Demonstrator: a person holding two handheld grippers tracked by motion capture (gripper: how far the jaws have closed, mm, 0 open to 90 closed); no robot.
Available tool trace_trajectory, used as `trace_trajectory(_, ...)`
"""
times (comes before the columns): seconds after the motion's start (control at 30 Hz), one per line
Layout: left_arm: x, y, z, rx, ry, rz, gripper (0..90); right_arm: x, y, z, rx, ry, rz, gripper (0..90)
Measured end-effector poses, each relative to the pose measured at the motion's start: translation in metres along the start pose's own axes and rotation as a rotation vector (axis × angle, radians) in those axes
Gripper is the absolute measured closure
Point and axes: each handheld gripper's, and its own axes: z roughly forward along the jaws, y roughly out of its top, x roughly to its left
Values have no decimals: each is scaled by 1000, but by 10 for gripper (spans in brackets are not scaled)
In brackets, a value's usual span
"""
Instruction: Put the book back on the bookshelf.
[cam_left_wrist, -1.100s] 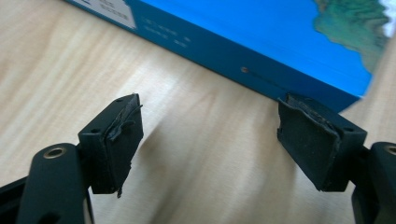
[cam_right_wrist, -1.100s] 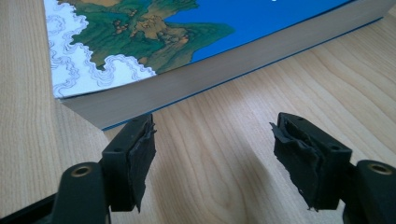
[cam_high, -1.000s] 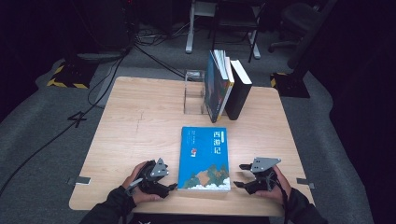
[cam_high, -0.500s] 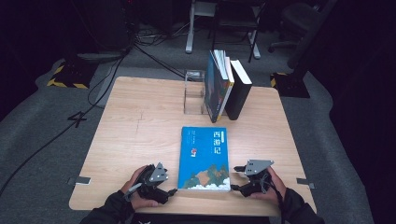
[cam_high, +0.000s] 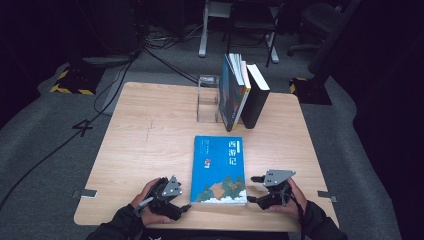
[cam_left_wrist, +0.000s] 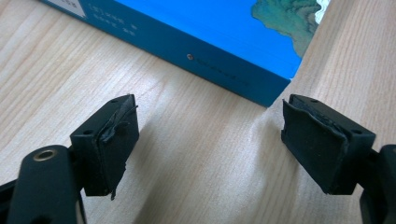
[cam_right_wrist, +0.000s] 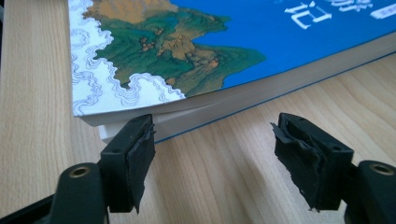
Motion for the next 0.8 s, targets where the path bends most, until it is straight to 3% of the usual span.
trace_trajectory(0.27, -8, 14, -10, -98, -49, 0, 190, 1, 10, -1, -46, -12, -2, 280)
trace_trajectory(0.4, -17, 25, -9, -119, -58, 25, 196, 1, 13, -2, -62, -15, 1, 271)
trace_trajectory(0.57, -35, 48, 1, -98, -33, 64, 212, 0, 19, -3, -83, -21, 2, 265)
trace_trajectory(0.8, -54, 76, 25, -62, -34, 100, 223, 0, 30, -6, -126, -35, 5, 258)
